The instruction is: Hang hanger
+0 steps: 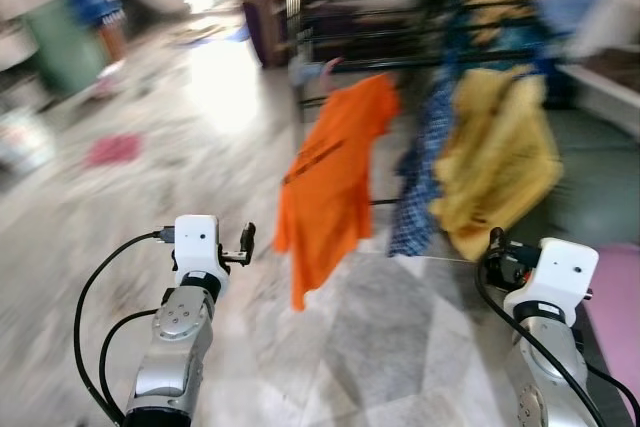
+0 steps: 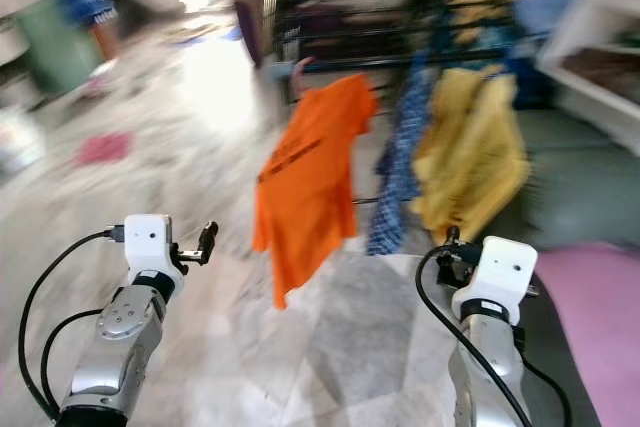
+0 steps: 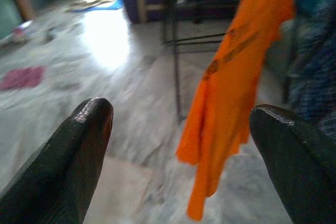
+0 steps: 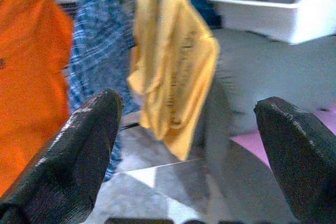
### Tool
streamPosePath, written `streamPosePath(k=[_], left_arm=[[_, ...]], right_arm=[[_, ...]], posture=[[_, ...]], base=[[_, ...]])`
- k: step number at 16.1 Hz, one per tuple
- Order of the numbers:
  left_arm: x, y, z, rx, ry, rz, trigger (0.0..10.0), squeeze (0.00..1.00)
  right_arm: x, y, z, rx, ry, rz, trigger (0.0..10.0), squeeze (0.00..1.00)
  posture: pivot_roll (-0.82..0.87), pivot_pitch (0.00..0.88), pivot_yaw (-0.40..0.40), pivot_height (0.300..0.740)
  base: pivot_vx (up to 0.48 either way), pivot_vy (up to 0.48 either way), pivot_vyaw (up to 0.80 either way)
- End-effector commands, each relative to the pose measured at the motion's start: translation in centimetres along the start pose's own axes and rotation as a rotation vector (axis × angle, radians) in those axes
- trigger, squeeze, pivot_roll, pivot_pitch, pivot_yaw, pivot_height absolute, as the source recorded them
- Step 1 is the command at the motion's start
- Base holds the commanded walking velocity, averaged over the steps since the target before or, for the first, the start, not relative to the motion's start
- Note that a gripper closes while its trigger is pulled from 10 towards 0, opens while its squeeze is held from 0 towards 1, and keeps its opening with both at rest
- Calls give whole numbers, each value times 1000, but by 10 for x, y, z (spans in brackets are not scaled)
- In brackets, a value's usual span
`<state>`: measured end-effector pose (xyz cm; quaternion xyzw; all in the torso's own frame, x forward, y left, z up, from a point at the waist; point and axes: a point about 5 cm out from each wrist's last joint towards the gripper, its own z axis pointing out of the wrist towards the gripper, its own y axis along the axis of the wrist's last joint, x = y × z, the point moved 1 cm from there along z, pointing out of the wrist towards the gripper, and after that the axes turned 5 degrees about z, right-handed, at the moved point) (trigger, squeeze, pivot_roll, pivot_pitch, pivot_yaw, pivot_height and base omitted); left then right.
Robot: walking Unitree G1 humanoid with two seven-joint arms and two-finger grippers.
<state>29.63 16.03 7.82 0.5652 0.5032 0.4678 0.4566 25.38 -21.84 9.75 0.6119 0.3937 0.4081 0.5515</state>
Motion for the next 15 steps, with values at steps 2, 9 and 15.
streamPosePath(k=[2, 9, 15], left_arm=[[7, 3, -2, -23, 18, 12, 10000, 0], [3, 11, -12, -85, -3, -37, 10000, 0], [3, 8, -13, -81, -49, -37, 10000, 0]], right_arm=[[6, 5, 3, -13, 22, 6, 10000, 0], [24, 10, 12, -15, 119, -22, 10000, 0], [32, 6, 11, -11, 138, -1, 10000, 0]], posture=[[-41, 53, 28, 740], [15, 72, -29, 740], [-17, 72, 13, 740]], base=[[0, 0, -250], [0, 0, 0], [211, 170, 0]])
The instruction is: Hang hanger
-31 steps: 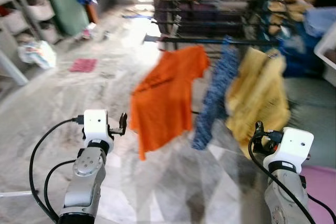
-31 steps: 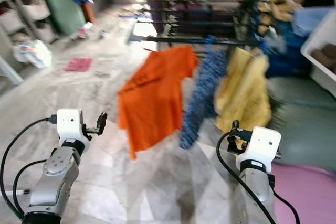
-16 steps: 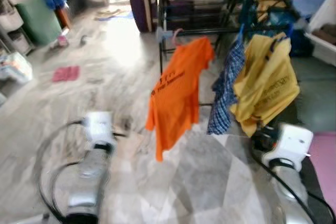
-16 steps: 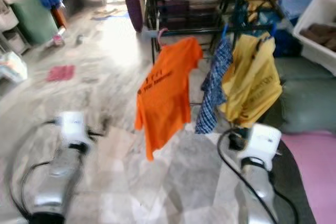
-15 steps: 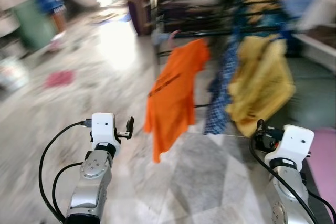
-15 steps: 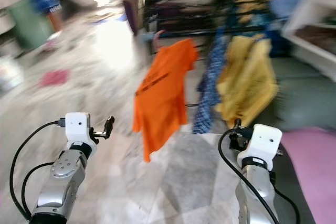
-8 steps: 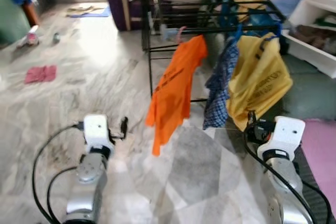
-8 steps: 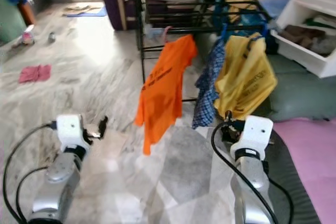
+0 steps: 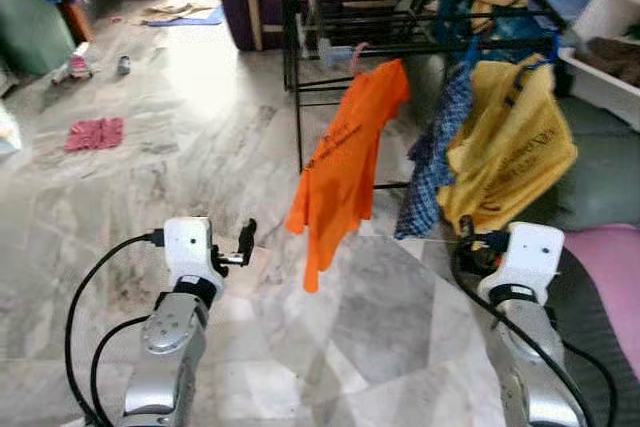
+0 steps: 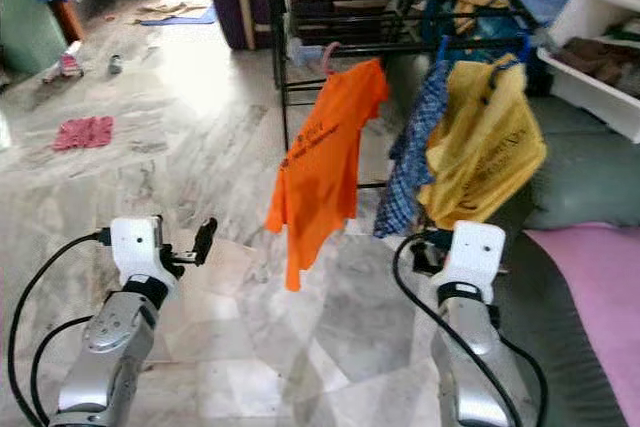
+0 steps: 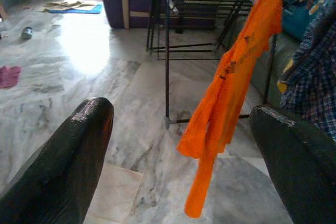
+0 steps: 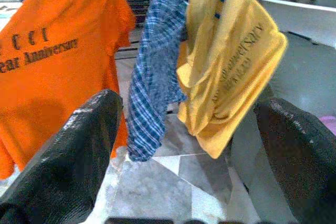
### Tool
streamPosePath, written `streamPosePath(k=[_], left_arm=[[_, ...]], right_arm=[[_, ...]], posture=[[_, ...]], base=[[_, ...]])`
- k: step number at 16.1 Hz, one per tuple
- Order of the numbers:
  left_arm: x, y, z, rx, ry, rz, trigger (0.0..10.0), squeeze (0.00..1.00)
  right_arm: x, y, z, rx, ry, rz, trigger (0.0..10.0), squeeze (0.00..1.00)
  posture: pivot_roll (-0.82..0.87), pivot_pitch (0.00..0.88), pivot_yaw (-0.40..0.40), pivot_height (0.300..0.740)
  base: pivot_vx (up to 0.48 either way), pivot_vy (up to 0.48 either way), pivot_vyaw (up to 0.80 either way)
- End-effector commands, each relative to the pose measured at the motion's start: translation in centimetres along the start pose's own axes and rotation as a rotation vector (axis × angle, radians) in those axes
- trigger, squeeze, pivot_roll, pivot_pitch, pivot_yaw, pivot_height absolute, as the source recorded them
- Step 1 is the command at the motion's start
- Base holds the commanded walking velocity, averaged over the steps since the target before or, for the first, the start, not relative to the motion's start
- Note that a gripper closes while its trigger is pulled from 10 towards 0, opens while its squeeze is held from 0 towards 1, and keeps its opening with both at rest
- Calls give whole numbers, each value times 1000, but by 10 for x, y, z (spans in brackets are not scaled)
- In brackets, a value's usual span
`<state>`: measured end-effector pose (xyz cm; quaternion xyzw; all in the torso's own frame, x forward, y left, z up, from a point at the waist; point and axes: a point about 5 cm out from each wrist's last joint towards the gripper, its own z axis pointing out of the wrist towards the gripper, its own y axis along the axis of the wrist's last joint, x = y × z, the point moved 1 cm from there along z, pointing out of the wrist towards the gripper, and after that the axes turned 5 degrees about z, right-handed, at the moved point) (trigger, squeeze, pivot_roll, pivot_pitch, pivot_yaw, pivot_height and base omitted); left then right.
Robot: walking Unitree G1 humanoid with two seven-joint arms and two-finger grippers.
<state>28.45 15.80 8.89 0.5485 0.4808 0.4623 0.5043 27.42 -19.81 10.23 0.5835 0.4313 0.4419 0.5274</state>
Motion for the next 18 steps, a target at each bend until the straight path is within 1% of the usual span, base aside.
streamPosePath(k=[1, 5, 8, 13, 15, 18], left_arm=[[2, 0, 2, 4, -10, -1, 10000, 0], [-3, 2, 6, 3, -40, -5, 10000, 0], [-3, 2, 4, 9, -40, 1, 10000, 0], [-8, -2, 2, 28, -47, 11, 10000, 0], [-10, -2, 2, 29, -59, 17, 10000, 0], [-14, -2, 3, 38, -75, -2, 10000, 0]], right_arm=[[9, 4, 0, -21, 35, 5, 10000, 0], [10, 1, -2, -18, 43, 8, 10000, 0], [10, 0, -1, -8, 37, 29, 10000, 0], [9, 2, 2, -15, 34, 22, 10000, 0], [7, 3, 1, -19, 25, 16, 10000, 0], [5, 1, -1, -16, 18, 14, 10000, 0]], posture=[[-21, 72, 17, 740], [-21, 71, 23, 740], [-12, 79, 19, 740], [-19, 92, 18, 740], [-23, 94, 19, 740], [-24, 97, 20, 740]], base=[[349, 330, 0], [350, 329, 0], [365, 310, 0], [412, 245, 0], [461, 0, 0], [477, 0, 0]])
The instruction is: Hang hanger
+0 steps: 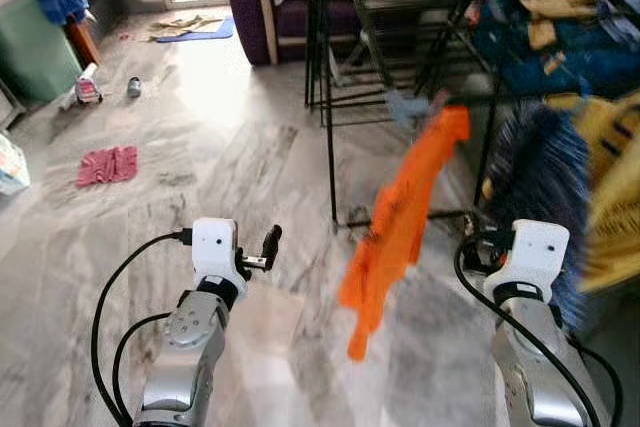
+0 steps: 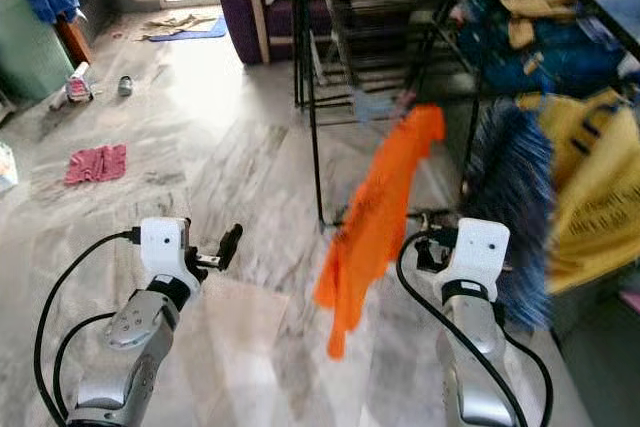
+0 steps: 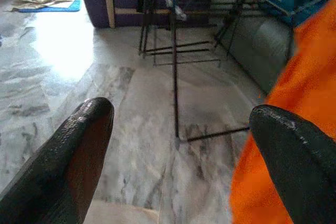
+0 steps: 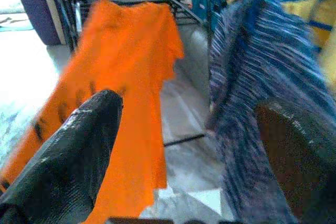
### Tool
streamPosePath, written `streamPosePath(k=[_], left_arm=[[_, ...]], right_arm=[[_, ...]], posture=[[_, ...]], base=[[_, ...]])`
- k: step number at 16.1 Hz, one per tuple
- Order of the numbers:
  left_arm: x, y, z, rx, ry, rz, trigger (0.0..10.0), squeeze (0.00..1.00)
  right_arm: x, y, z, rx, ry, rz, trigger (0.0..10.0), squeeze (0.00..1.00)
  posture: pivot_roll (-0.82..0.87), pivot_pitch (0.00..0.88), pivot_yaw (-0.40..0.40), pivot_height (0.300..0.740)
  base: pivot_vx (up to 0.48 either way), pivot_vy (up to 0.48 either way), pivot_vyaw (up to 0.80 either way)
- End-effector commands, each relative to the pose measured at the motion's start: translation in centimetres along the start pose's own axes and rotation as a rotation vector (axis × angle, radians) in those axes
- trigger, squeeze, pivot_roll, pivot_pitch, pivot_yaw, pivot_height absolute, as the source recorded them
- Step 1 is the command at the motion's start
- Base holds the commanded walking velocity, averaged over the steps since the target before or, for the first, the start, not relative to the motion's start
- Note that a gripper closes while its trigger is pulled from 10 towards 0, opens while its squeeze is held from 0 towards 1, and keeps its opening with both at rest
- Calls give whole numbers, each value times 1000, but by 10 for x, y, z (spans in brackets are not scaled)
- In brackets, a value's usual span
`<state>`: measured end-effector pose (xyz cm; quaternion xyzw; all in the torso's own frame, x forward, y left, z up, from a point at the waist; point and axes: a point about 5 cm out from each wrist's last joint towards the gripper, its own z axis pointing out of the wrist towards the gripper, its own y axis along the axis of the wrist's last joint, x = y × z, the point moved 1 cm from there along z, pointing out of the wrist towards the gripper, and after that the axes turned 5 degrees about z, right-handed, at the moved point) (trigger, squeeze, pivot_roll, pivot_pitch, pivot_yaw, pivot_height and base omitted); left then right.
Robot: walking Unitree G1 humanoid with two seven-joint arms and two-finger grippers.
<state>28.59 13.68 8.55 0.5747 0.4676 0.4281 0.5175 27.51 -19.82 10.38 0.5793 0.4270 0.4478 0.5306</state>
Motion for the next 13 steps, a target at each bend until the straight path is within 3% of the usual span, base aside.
streamPosePath(k=[1, 8, 13], left_arm=[[7, 1, -1, 6, 12, 4, 10000, 0], [6, -2, -3, 25, 28, 0, 10000, 0], [6, 0, 0, 14, 40, -22, 10000, 0]], right_arm=[[5, 0, -1, 2, 15, 9, 10000, 0], [8, 2, 7, 8, 22, -14, 10000, 0], [8, 1, 6, 5, 8, -13, 10000, 0]], posture=[[-24, 97, 20, 740], [-22, 93, 15, 740], [-20, 90, 19, 740]], base=[[461, 0, 0], [415, 0, 0], [0, 0, 0]])
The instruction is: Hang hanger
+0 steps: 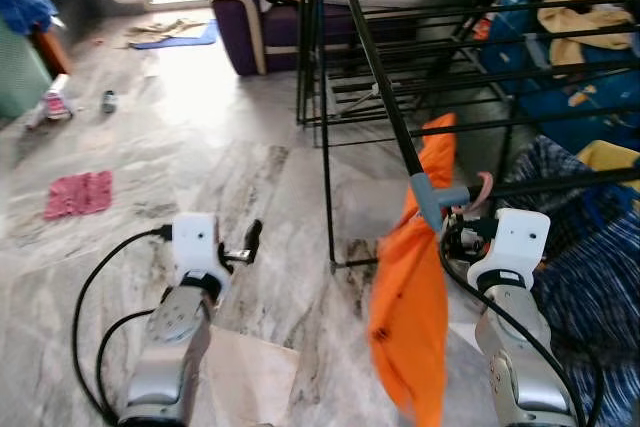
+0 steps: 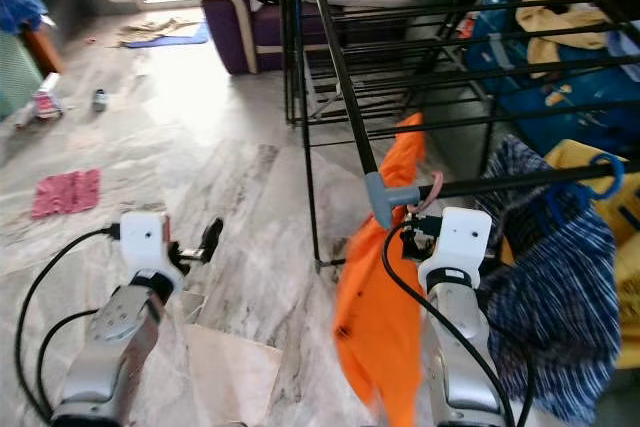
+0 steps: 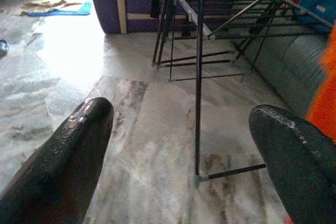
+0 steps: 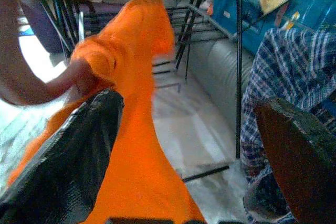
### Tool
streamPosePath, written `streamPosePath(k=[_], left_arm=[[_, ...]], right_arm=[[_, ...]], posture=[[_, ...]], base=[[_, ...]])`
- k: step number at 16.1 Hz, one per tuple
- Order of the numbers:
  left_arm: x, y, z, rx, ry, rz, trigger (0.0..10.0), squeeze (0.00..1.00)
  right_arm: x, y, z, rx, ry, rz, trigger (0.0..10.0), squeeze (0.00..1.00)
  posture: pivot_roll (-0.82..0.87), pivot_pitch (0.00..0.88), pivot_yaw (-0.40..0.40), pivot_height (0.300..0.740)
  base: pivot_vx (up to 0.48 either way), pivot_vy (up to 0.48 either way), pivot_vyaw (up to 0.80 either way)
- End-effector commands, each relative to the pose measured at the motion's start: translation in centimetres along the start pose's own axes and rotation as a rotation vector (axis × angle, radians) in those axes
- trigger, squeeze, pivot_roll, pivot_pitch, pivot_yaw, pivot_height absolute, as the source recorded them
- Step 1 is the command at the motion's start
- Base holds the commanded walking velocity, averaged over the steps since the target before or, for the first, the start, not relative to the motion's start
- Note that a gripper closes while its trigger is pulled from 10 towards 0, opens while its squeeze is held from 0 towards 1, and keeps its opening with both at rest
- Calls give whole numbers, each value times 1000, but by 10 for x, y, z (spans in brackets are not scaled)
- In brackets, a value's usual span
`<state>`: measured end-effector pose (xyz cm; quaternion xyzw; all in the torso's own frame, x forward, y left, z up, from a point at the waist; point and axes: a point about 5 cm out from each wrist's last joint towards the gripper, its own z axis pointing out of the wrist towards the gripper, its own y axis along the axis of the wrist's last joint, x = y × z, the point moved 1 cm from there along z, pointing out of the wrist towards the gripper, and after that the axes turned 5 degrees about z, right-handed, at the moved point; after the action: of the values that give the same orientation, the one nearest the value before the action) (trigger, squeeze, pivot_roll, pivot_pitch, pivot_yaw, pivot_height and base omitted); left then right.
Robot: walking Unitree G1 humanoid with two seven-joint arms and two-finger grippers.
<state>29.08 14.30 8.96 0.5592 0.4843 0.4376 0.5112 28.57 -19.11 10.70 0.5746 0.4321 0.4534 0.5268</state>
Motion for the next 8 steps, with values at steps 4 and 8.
streamPosePath(k=[4, 8], left_arm=[[-2, -6, -3, 30, 8, -2, 10000, 0], [0, -5, -3, 26, 10, -7, 10000, 0]], right_arm=[[5, -13, -25, 42, 25, -22, 10000, 0], [-3, -9, -56, 19, 61, -89, 10000, 0]], posture=[[-18, 89, 13, 740], [-26, 93, 16, 740]], base=[[0, 0, 0], [0, 0, 0]])
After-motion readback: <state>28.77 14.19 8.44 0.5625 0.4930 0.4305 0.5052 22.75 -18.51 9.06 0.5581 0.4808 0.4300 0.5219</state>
